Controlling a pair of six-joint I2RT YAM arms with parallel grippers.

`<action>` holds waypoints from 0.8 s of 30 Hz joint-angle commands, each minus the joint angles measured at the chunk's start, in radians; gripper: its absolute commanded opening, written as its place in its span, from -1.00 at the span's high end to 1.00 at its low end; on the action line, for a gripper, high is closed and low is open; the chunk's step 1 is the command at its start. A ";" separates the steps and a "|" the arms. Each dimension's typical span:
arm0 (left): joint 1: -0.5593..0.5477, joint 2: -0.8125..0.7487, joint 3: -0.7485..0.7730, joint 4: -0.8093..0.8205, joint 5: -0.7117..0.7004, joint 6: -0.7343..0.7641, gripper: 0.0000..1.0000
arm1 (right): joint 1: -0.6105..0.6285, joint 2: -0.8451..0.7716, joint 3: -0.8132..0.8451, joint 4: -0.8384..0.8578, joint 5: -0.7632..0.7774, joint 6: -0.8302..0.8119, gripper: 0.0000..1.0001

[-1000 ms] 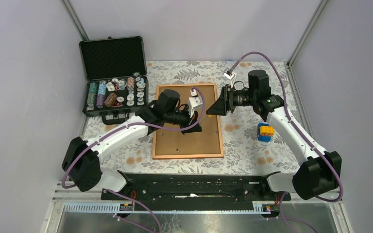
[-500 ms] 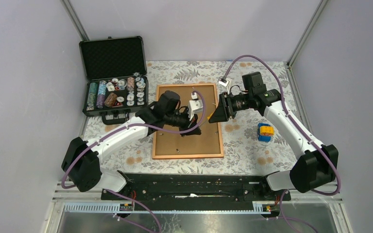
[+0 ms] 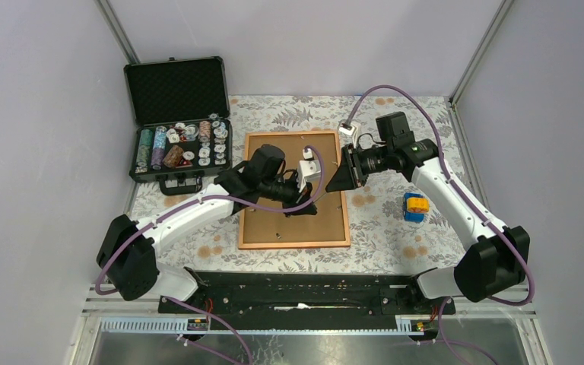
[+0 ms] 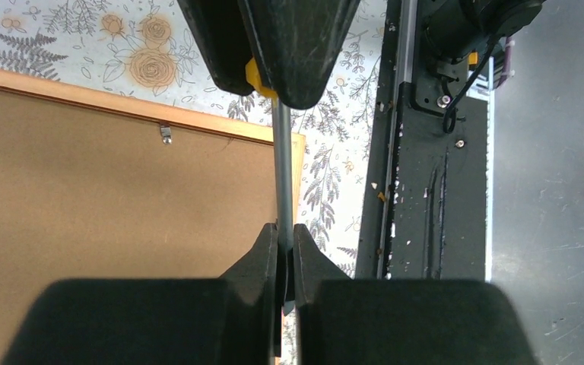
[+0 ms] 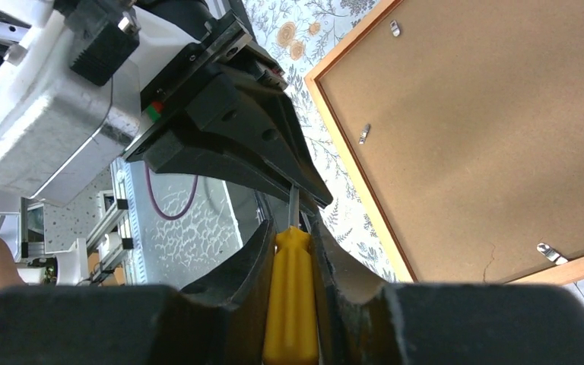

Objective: Take the photo out of the frame

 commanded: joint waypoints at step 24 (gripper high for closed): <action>0.475 -0.089 -0.210 -0.009 -0.512 0.070 -0.95 | 0.025 -0.065 -0.139 0.065 0.667 -0.234 1.00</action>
